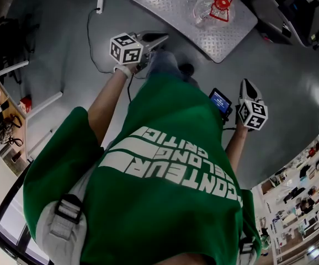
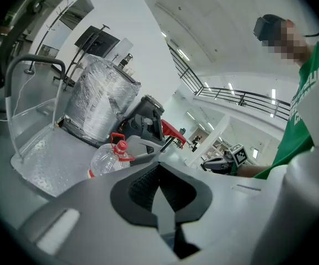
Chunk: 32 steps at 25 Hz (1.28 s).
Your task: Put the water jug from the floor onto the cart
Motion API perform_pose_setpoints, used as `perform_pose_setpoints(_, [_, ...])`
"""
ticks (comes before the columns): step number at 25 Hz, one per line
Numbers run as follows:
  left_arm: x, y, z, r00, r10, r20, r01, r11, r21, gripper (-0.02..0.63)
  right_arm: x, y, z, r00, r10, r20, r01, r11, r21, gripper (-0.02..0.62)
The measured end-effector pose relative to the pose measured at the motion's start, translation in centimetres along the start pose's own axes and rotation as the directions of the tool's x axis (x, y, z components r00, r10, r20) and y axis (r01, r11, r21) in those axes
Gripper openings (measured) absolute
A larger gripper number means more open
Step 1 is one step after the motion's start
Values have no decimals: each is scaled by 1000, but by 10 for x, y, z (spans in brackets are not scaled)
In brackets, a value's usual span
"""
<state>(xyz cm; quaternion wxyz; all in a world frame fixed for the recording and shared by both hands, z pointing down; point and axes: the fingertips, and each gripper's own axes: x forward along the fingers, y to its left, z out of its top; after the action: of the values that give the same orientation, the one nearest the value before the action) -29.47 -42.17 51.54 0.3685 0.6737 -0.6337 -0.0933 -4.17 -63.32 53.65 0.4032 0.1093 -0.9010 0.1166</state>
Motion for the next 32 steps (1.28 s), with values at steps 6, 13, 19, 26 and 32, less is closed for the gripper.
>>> perform_pose_setpoints(6, [2, -6, 1, 1000, -9, -18, 9, 1000, 12, 9, -3, 2, -6, 1000, 0, 6, 0, 1000, 15, -6])
perform_pose_setpoints(13, [7, -13, -3, 999, -22, -43, 23, 1000, 21, 9, -5, 2, -14, 1000, 2, 11, -2, 1000, 21, -6])
perform_pose_setpoints(19, [10, -17, -8, 998, -36, -56, 38, 999, 25, 9, -9, 2, -23, 1000, -8, 6, 8, 1000, 29, -6])
perform_pose_setpoints(26, [7, -18, -11, 997, -44, -59, 46, 999, 29, 9, -12, 6, -30, 1000, -16, 4, 16, 999, 38, -6])
perform_pose_setpoints(32, [3, -18, -13, 997, -50, -61, 52, 998, 32, 9, -15, 11, -32, 1000, -25, 4, 25, 999, 45, -6])
